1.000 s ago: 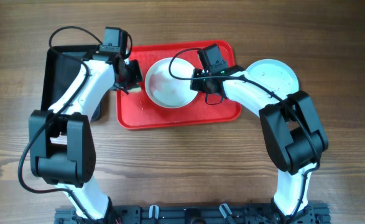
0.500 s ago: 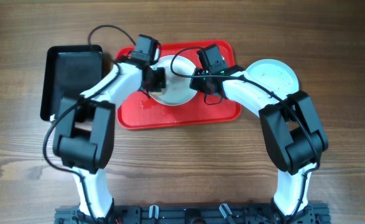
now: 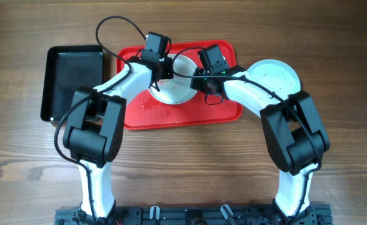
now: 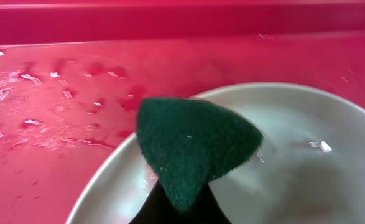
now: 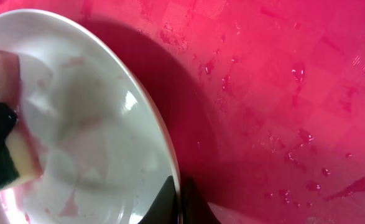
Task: Clean dirty plates on tray and stack at the side
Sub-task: 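Bring the sponge back onto the plate and scrub remaining sauce, left gripper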
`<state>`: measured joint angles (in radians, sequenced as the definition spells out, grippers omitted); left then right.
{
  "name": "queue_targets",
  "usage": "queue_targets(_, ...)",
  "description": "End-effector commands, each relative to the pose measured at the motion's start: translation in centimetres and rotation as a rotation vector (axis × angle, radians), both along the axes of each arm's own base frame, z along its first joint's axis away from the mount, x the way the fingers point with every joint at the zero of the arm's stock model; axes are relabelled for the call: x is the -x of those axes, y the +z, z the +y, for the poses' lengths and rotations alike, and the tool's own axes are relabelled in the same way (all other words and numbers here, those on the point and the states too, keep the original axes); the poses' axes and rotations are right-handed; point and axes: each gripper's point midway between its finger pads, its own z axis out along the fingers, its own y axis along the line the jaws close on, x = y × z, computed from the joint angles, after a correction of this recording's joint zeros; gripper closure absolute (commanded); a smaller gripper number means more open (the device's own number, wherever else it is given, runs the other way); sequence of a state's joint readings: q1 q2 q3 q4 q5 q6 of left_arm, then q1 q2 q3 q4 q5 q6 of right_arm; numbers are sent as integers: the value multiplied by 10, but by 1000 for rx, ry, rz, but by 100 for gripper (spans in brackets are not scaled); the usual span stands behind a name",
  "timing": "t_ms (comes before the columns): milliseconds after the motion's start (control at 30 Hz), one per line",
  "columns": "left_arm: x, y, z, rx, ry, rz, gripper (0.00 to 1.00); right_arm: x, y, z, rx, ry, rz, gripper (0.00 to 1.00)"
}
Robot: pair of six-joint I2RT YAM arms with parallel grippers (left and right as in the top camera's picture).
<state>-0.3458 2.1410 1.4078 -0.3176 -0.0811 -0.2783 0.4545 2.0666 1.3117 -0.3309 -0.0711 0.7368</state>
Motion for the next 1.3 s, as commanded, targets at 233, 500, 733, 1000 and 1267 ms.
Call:
queue_targets(233, 93, -85, 54, -245, -39, 411, 96, 9, -23, -11, 51, -11, 48, 96)
queue_targets(500, 121, -79, -19, 77, -595, 445, 96, 9, -23, -11, 51, -12, 49, 96)
queue_targets(733, 84, -74, -30, 96, -534, 298, 96, 9, -23, -11, 51, -11, 48, 96)
queue_targets(1000, 43, -75, 46, -189, 64, 199, 96, 9, -23, -11, 51, -11, 48, 96)
queue_targets(1267, 74, -79, 68, -274, 170, 308, 96, 9, -23, -11, 51, -11, 48, 96)
